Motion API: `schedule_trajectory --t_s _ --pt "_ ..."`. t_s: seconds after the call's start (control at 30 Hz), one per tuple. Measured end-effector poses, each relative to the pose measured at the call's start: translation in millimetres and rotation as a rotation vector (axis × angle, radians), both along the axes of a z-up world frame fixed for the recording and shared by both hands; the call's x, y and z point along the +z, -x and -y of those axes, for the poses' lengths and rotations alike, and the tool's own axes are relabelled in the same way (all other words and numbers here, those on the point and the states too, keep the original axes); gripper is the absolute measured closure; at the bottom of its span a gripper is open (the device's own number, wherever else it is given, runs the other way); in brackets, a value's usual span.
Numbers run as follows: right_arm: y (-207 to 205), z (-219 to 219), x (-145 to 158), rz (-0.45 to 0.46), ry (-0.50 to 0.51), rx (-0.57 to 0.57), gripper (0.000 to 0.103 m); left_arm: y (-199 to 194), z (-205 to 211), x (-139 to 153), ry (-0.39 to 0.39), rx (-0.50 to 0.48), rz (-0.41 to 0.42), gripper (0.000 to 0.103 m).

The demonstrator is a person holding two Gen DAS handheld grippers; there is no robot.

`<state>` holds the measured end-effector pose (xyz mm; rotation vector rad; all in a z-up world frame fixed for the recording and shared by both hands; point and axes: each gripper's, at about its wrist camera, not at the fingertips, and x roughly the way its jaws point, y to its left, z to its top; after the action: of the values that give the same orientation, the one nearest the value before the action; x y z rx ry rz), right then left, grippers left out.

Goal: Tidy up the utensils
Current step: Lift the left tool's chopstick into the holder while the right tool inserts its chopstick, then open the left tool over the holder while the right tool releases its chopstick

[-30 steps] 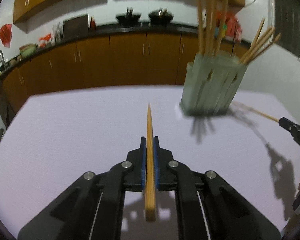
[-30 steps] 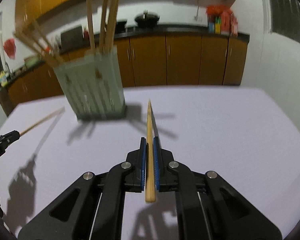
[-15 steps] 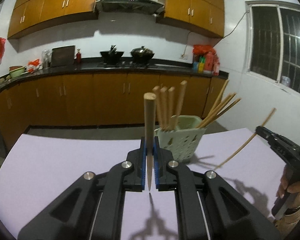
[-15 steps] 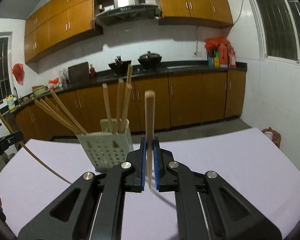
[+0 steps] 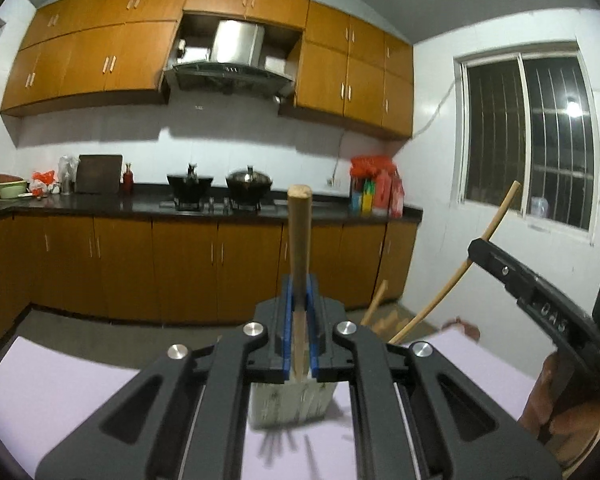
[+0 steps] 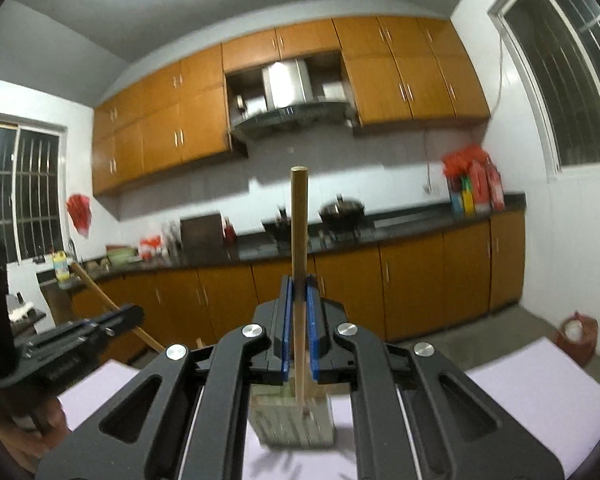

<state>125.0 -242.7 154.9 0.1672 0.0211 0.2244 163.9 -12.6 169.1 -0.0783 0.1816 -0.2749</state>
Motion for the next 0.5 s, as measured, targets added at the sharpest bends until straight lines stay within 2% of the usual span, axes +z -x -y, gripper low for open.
schedule_trajectory --t_s 0.17,0.3,0.5 --pt "-27 -8 3 0.032 -0.018 -0.005 0.095 -25 7 9 0.0 0.037 0.035 0.096" --pt "-50 -14 -14 0.009 -0.008 -0.017 0.095 -48 12 -5 -0.026 0.048 0.01 0.095" --pt "-68 -17 -37 -0.06 0.011 -0.018 0.095 -67 10 -33 -0.02 0.037 -0.038 0.096"
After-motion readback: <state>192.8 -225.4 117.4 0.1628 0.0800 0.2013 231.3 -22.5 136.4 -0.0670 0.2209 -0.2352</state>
